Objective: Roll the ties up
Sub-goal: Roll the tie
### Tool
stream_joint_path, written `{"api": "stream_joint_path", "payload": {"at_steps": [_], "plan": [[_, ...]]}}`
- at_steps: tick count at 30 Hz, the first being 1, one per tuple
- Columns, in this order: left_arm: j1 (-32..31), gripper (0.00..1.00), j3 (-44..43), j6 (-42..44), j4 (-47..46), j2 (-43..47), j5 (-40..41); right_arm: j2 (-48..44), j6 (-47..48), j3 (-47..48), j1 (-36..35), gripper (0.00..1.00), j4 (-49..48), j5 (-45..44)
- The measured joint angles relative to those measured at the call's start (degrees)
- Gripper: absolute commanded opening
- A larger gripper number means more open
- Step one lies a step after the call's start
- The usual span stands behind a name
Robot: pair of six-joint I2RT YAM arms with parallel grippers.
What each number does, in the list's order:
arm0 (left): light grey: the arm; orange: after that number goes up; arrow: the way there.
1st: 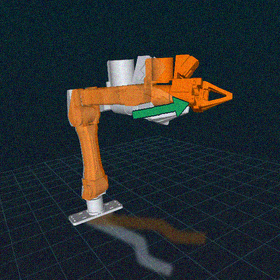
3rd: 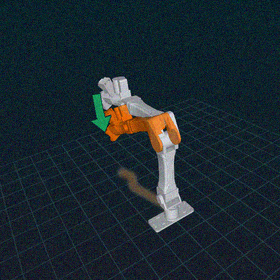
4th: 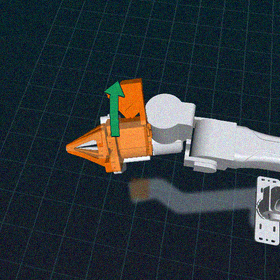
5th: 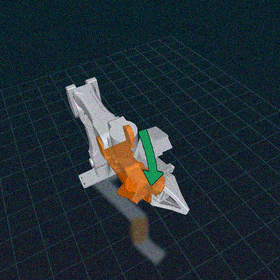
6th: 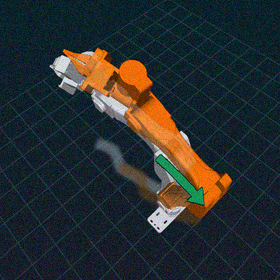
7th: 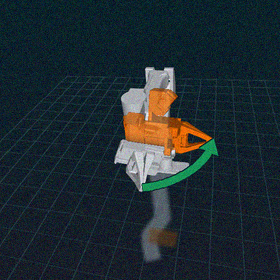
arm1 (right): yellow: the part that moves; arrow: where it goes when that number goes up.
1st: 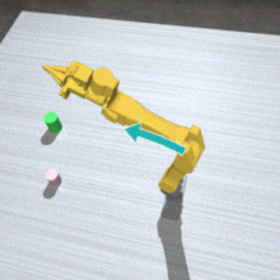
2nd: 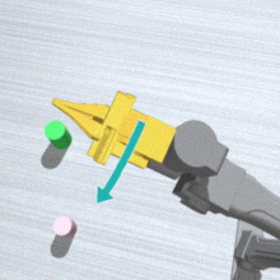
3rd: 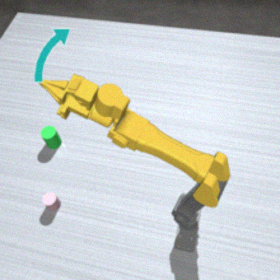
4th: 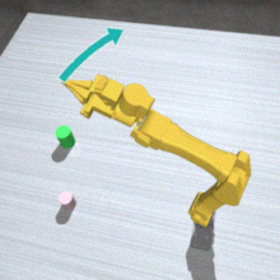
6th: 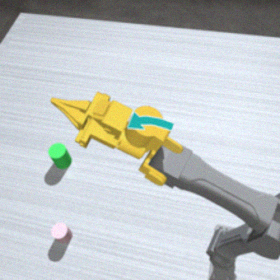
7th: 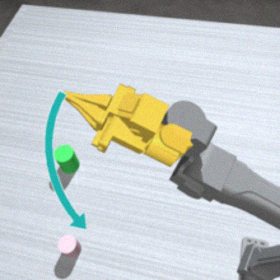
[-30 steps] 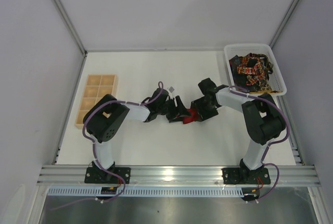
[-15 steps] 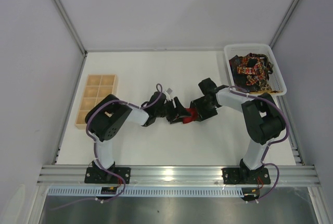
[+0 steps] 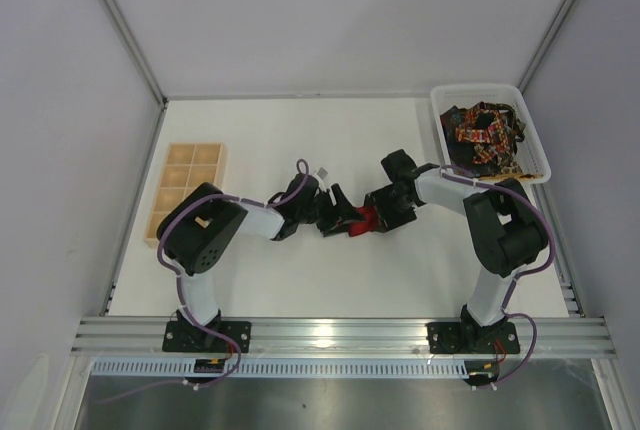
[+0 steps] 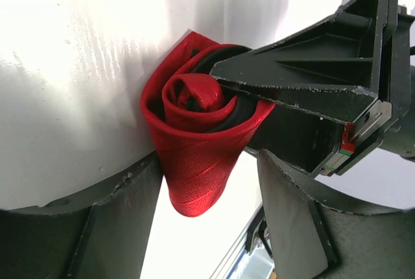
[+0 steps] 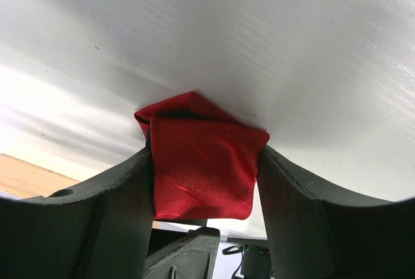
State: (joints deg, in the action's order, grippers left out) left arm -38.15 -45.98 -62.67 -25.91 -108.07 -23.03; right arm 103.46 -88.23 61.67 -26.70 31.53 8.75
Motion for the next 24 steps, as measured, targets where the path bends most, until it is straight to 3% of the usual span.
{"api": "stream_joint_path", "payload": {"at_steps": [24], "plan": [[0.31,0.59,-3.02,3.26,1.01,-1.75,1.86,0.74,-0.04,0.02,0.33,0.63,-1.44,2.19]]}}
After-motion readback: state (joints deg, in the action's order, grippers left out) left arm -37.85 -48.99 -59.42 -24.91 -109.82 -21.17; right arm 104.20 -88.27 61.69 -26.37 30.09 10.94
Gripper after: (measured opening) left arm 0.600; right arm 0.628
